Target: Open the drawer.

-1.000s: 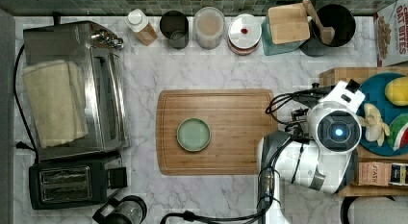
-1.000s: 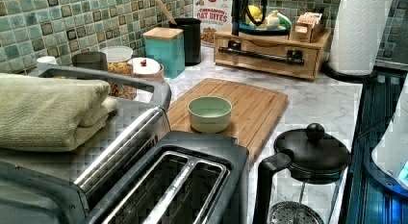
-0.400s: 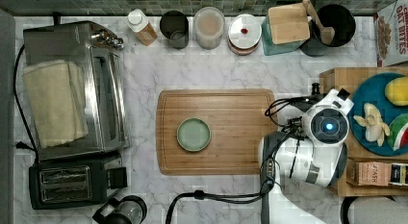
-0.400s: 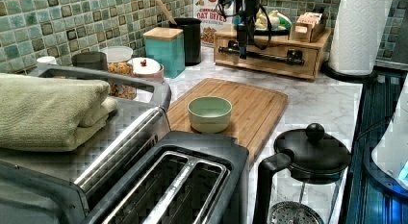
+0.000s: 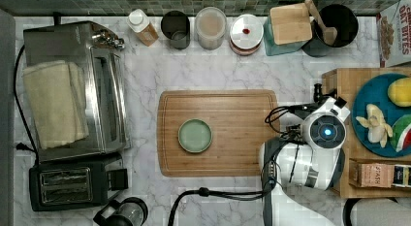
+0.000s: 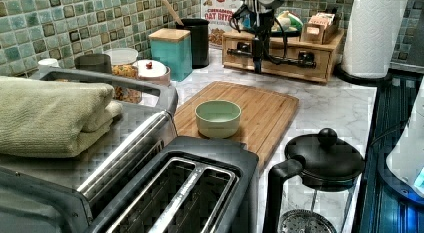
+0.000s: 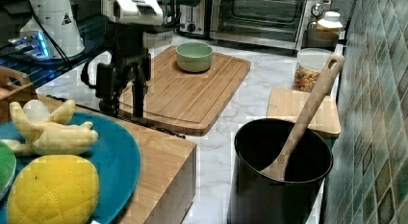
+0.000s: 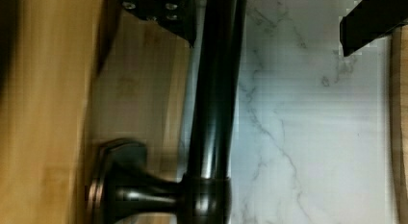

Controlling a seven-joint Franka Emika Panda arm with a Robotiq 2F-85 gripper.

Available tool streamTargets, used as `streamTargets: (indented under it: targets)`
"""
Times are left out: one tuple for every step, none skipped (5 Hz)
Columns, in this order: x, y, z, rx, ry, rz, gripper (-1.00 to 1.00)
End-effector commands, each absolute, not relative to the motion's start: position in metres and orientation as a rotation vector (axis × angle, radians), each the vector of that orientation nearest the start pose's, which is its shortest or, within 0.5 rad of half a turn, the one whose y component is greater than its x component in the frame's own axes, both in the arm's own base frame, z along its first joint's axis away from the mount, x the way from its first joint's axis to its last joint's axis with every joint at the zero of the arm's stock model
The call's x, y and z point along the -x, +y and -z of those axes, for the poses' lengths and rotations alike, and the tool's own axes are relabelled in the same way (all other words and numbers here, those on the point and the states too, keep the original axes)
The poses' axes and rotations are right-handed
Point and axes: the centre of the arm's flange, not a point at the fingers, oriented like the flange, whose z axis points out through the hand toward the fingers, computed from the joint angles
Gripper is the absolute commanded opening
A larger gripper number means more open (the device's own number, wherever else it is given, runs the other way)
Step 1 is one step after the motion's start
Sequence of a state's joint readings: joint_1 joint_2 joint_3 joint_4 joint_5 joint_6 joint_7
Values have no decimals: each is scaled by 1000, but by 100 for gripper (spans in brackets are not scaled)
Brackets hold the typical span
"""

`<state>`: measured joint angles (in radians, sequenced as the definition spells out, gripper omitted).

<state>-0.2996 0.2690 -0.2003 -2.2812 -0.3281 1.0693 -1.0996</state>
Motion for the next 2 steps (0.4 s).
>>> streamTargets:
  targets:
    - [-477, -257, -243, 3379, 55, 16, 100]
    - [-480, -227, -253, 3290, -29, 26, 100]
